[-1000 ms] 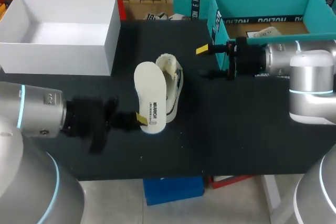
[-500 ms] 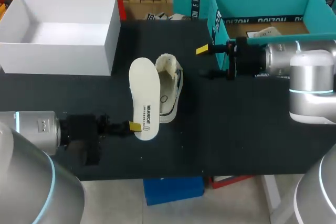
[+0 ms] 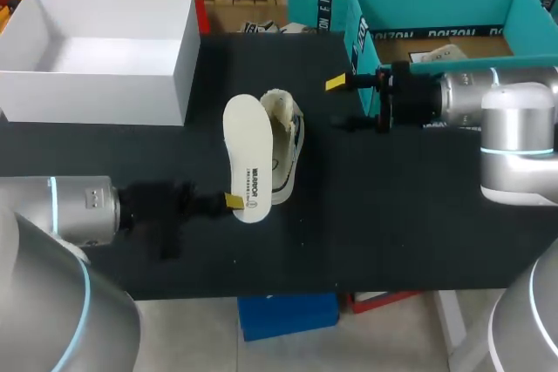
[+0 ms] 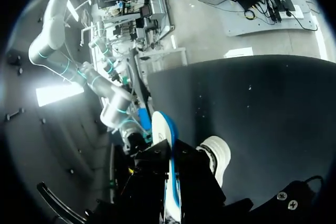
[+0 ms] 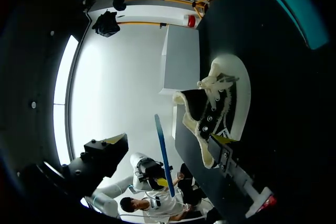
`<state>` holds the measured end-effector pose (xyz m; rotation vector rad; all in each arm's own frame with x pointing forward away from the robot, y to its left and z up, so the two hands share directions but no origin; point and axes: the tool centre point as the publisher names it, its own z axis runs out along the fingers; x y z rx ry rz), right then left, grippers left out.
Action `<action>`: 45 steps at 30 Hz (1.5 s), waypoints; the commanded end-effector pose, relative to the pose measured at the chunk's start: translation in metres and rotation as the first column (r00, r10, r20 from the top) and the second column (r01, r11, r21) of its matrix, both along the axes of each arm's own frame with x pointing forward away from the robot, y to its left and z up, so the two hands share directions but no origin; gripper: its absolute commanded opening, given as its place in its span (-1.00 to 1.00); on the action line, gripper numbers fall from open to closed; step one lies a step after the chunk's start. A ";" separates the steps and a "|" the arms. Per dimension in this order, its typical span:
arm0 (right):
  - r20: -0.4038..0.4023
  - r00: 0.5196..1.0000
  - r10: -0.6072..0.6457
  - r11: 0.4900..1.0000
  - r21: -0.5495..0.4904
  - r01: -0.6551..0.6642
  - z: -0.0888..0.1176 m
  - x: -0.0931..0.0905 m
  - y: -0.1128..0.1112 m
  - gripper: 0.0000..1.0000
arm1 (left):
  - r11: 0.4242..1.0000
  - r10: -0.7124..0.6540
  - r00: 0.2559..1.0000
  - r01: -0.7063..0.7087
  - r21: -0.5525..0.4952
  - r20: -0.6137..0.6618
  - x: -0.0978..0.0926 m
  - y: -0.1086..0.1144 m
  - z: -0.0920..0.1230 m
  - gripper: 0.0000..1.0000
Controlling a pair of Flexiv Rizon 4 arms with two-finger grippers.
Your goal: Take the shoe out of the shoebox, open the shoe tongue, remove and reinsert the insole, then place the shoe into the shoebox
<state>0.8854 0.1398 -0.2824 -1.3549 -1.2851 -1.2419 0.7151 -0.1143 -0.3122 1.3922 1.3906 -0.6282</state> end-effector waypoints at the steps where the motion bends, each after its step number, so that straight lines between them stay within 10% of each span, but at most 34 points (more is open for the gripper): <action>1: 0.000 1.000 -0.002 1.000 -0.002 0.002 -0.001 0.000 0.001 1.00 | 1.000 -0.004 1.000 0.004 0.017 -0.002 0.024 -0.013 -0.004 -1.00; 24: 0.000 1.000 -0.002 1.000 -0.002 0.002 -0.001 0.000 0.001 1.00 | 0.999 0.010 1.000 -0.010 0.043 0.007 0.062 -0.027 0.005 -1.00; 45: 0.053 0.985 0.167 0.986 -0.008 -0.166 0.001 0.000 0.071 1.00 | 0.999 0.010 1.000 -0.010 0.043 0.007 0.062 -0.027 0.005 -1.00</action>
